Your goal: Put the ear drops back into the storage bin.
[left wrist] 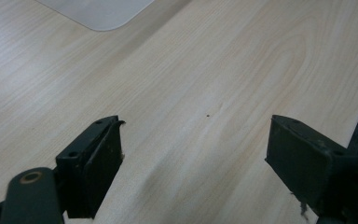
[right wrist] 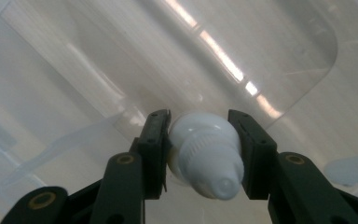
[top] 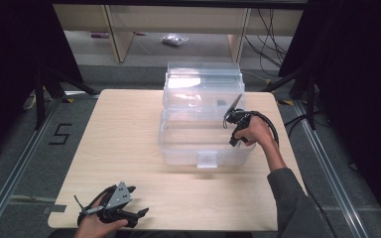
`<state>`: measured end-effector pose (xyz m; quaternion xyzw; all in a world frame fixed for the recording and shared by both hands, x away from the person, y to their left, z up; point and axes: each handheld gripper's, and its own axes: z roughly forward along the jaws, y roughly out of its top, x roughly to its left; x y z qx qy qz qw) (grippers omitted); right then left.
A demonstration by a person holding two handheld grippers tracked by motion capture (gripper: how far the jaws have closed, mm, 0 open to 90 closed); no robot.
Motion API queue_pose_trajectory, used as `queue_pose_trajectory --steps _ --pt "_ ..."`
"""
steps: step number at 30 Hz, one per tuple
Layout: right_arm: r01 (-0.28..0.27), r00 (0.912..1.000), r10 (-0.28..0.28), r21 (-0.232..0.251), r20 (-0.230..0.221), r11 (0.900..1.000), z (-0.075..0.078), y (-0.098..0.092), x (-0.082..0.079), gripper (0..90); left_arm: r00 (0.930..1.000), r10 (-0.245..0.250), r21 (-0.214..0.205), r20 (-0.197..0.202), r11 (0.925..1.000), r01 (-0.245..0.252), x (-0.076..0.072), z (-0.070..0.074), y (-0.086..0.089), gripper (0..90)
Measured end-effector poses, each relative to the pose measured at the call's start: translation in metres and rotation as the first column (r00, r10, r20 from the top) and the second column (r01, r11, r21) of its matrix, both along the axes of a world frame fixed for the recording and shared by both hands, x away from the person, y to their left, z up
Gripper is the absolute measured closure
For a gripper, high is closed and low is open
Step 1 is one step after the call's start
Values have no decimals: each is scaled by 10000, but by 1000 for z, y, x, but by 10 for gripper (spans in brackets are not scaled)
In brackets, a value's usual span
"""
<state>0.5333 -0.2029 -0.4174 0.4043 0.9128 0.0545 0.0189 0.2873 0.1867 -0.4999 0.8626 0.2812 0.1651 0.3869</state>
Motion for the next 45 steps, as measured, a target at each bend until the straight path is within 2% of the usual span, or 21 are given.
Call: queue_pose_trajectory --steps 9,10,11,12,14,15,17,19,24,26,29,30,31,33,34,35,36,38,41,42,45 --pt "-137 9999 136 -134 -93 9998 -10 0 3 600 10000 -27 46 -7 10000 27 0 0 0 178" --pt "77 9998 -79 -86 -209 9999 -9 2 2 600 9999 -112 110 83 9999 112 1 1 1 178" --pt "20 9996 -21 -50 -284 10000 -10 3 3 600 9999 -99 106 68 9999 98 1 1 1 178" --pt "-282 9996 281 -177 -61 9994 -12 1 4 600 9999 -108 108 69 9999 107 1 1 1 178" --pt "35 9998 -38 -175 -201 9998 -12 5 3 600 9999 -124 115 70 9999 123 1 1 1 178" --pt "-404 9992 404 -280 -21 9988 -14 2 5 600 10000 -84 82 38 9999 84 1 0 1 178" --pt "-97 9998 89 -455 -172 9989 -15 6 4 600 9999 -98 53 67 9999 97 1 1 1 178" --pt "-520 9986 516 -524 -77 9973 -18 3 6 600 9999 -172 58 5 9998 172 1 1 1 178" --pt "-473 9987 460 -662 -217 9967 -19 5 6 599 9999 -142 31 37 9999 142 1 1 1 178" --pt "-748 9972 743 -643 -90 9951 -19 3 6 597 10000 -62 35 29 10000 62 0 1 1 178" --pt "-500 9984 485 -565 -276 9972 -16 4 3 573 9998 -168 90 108 9998 167 1 1 1 178" --pt "-1297 9915 1299 -545 1 9901 -15 1 6 572 9998 -141 94 107 9999 140 1 1 1 178" --pt "-591 9981 579 -652 -201 9961 -13 4 1 559 9999 -114 62 111 9999 113 1 1 1 178" --pt "-619 9981 612 -634 -118 9961 -13 3 0 521 9999 -100 71 95 9999 99 0 1 1 177" --pt "-497 9988 499 -523 26 9974 -9 4 -1 429 9998 -158 77 111 9998 158 1 1 1 176" --pt "-623 9977 633 -442 228 9971 -7 3 -1 413 9998 -167 66 112 9998 167 0 1 0 176" --pt "-145 9996 154 -386 222 9991 -3 6 -3 386 9998 -169 63 114 9998 169 1 1 0 176" --pt "-392 9973 403 -190 621 9991 1 3 -3 362 9998 -138 -12 104 9999 138 1 1 0 176" --pt "-197 9978 209 -184 631 9996 9 4 -5 348 9998 -162 105 115 9998 160 1 1 1 176" --pt "-138 9957 140 -32 911 9999 14 4 -6 327 10000 -77 71 29 9999 76 0 1 1 176" --pt "-492 9917 443 382 1204 9981 21 1 -8 328 9999 -116 24 121 9999 116 0 1 0 177"
